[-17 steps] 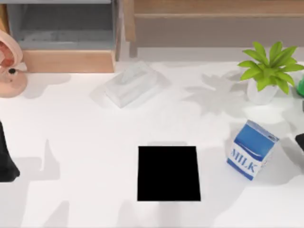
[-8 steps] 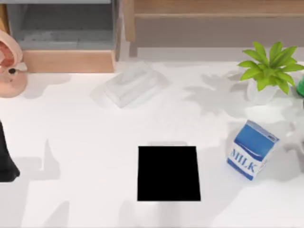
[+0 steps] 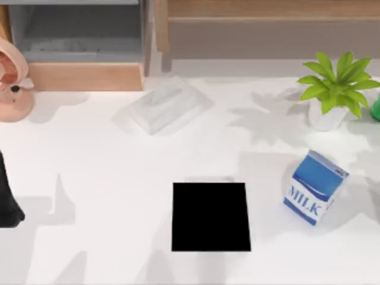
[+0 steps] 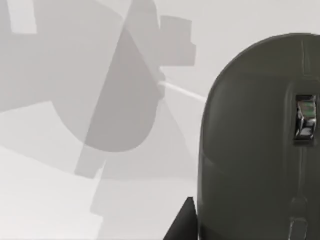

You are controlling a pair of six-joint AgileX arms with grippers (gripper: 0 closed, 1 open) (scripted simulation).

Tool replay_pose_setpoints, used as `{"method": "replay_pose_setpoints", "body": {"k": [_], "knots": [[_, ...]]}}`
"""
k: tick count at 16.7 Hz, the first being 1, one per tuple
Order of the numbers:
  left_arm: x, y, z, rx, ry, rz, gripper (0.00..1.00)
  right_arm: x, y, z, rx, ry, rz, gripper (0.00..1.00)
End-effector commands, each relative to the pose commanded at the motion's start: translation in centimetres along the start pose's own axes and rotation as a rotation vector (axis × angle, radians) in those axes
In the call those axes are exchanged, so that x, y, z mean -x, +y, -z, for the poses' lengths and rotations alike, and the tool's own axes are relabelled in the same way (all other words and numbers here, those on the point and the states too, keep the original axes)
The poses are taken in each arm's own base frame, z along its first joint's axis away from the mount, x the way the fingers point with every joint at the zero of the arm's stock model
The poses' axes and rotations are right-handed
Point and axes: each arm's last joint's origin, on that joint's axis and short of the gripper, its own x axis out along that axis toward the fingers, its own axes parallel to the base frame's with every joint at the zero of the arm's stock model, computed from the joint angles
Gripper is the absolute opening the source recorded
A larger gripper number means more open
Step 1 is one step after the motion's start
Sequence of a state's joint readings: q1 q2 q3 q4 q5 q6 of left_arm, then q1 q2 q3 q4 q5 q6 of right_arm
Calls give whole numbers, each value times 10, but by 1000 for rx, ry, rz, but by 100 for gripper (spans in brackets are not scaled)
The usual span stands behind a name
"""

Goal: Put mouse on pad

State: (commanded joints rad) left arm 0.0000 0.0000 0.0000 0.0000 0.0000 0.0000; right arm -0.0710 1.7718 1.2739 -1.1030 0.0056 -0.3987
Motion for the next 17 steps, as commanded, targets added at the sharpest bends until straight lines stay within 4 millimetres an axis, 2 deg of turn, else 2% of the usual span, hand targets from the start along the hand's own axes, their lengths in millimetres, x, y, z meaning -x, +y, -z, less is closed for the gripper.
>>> {"method": "replay_pose_setpoints", "body": {"k": [3,7,11,14,17], "knots": [[0,0,0,0,0,0,100,19,1,2,0,-21,7,0],[0,0,0,0,0,0,100,18,1,1,-2,-18,4,0],[0,0,0,0,0,0,100,34,14,-16,-48,-87,-34,0],[0,0,0,0,0,0,100,58,46,-43,-116,-180,-86,0],[0,0,0,0,0,0,100,74,106,-70,-199,-232,-158,0]]}}
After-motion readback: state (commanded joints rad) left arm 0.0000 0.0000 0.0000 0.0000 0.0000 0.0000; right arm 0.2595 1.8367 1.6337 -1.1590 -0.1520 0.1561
